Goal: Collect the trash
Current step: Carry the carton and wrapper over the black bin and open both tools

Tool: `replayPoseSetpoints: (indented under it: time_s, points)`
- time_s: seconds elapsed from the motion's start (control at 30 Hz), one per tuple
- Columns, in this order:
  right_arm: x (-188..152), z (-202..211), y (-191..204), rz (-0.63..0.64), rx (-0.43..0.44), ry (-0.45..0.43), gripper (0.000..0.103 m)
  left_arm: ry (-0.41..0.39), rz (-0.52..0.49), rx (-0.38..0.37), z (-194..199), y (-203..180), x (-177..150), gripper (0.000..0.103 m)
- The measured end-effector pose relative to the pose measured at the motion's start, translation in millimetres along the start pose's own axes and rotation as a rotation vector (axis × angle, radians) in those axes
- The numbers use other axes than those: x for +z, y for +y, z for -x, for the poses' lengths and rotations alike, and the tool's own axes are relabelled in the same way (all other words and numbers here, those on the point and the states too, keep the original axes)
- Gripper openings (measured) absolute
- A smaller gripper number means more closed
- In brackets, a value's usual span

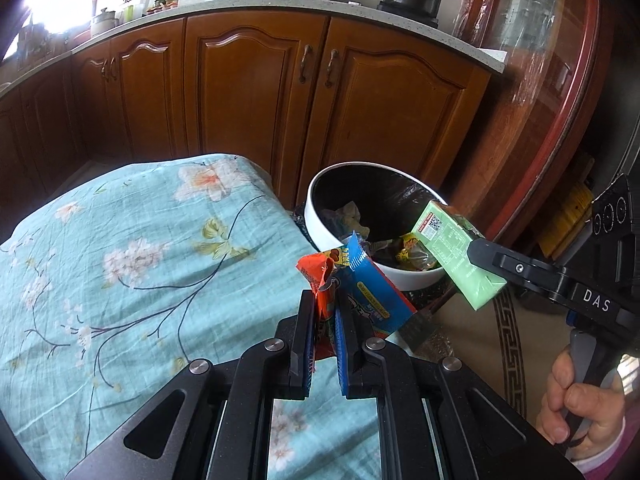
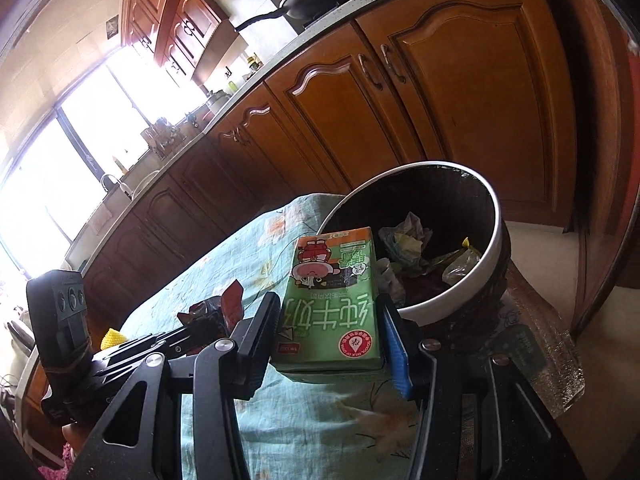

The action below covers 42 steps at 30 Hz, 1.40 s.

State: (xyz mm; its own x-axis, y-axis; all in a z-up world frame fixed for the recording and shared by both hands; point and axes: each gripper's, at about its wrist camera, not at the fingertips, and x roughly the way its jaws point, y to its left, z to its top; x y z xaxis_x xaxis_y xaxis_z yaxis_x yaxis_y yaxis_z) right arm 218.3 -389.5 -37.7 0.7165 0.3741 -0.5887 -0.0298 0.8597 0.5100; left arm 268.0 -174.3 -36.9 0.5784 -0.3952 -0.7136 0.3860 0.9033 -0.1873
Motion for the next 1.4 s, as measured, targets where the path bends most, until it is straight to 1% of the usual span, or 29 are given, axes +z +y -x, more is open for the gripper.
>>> replayPoseSetpoints:
  time_s: [0.37, 0.67, 1.03, 1.4]
  points:
    - [14, 0, -19, -0.021, -0.027, -0.014, 0.050, 0.003, -0.040, -0.020, -23, -19, 23, 0.008]
    - [34, -8, -26, -0.014, -0.051, -0.022, 0.050, 0.004, -0.057, -0.011, -45, -27, 45, 0.008]
    - [58, -26, -40, -0.012, -0.074, -0.007, 0.050, 0.016, -0.080, 0.011, -85, -39, 74, 0.008]
    - [66, -42, -52, -0.009, -0.102, 0.019, 0.050, 0.057, -0.081, 0.021, -123, -45, 91, 0.008]
